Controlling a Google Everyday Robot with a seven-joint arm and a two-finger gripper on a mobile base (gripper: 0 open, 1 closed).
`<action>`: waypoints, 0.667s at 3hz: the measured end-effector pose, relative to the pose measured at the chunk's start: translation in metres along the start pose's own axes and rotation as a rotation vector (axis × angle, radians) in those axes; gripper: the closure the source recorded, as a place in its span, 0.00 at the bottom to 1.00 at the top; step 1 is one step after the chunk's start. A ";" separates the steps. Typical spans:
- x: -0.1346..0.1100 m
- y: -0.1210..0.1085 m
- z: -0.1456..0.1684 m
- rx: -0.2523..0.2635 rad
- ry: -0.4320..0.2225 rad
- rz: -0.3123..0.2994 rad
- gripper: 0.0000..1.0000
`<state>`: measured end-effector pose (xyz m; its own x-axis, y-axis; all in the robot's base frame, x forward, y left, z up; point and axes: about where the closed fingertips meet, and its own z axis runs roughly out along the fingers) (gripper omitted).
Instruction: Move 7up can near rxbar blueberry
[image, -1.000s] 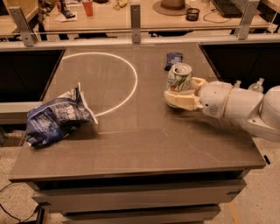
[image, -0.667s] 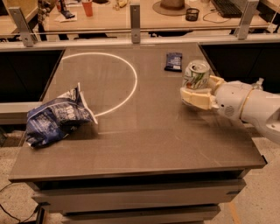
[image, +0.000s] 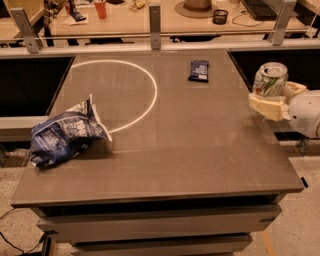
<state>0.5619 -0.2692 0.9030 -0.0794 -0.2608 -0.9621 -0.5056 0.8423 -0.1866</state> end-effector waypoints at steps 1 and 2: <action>0.007 -0.039 0.001 0.067 0.023 -0.011 1.00; 0.009 -0.067 0.037 0.074 0.009 0.024 1.00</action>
Offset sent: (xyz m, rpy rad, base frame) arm 0.1175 -0.0527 -0.0077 0.0598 0.0020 -0.0939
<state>0.6268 -0.3104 0.8997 -0.0991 -0.2438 -0.9647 -0.4381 0.8812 -0.1777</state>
